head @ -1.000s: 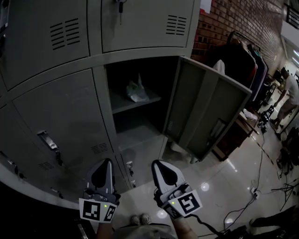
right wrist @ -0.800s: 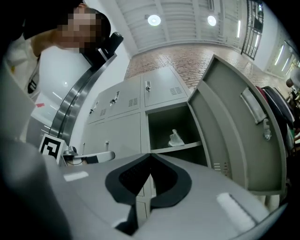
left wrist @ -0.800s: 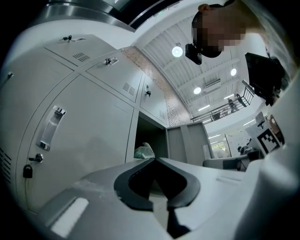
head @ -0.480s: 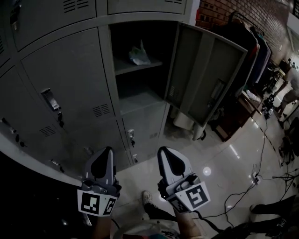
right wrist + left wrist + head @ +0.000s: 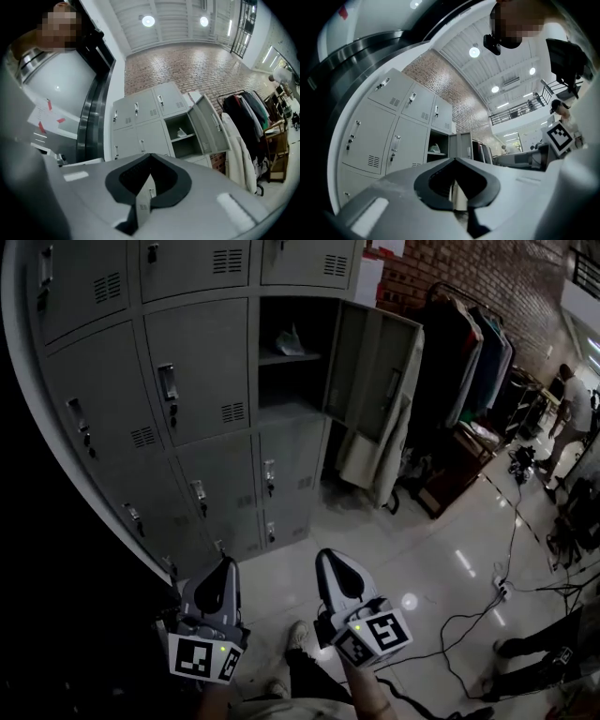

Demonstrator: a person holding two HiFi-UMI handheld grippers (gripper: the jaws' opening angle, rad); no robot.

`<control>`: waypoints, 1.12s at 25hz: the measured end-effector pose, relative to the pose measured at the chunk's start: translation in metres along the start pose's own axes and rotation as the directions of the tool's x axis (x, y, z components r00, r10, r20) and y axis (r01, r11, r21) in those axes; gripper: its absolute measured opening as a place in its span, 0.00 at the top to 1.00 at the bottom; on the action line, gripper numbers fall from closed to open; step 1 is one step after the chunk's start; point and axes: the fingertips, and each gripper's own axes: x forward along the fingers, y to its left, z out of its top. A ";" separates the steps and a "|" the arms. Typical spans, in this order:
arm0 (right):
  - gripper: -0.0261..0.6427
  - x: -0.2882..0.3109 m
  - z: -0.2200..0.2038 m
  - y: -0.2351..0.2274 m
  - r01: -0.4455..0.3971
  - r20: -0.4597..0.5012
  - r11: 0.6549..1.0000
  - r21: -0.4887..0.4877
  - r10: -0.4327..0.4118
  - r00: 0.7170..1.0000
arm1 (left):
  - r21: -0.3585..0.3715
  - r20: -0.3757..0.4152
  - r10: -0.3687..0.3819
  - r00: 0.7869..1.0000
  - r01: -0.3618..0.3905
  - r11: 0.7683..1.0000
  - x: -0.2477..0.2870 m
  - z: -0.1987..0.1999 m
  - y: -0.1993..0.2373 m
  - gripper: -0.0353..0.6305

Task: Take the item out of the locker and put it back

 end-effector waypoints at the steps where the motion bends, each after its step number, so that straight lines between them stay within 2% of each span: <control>1: 0.96 -0.012 0.009 0.009 0.002 0.012 1.000 -0.005 -0.002 1.000 | 0.001 0.006 -0.005 1.000 0.005 1.000 -0.012 0.009 -0.008 0.94; 7: 0.96 -0.059 0.046 0.039 -0.010 0.078 1.000 -0.015 0.011 0.997 | 0.005 0.046 -0.028 0.999 0.028 1.000 -0.035 0.047 -0.044 0.94; 10: 0.96 -0.069 0.047 0.041 -0.015 0.070 1.000 0.011 0.014 0.997 | 0.007 0.065 -0.020 0.998 0.020 1.000 -0.038 0.056 -0.060 0.94; 16: 0.96 -0.085 0.056 0.046 -0.056 0.069 0.998 -0.004 0.056 0.996 | 0.003 0.082 -0.017 0.996 0.017 1.000 -0.043 0.061 -0.087 0.94; 24: 0.96 -0.079 0.060 0.054 -0.092 0.059 0.995 -0.038 0.095 0.994 | 0.014 0.084 0.013 0.996 -0.014 1.000 -0.045 0.060 -0.082 0.94; 28: 0.96 -0.076 0.058 0.054 -0.088 0.061 0.996 -0.009 0.088 0.994 | 0.021 0.081 0.025 0.996 -0.027 0.999 -0.048 0.059 -0.076 0.94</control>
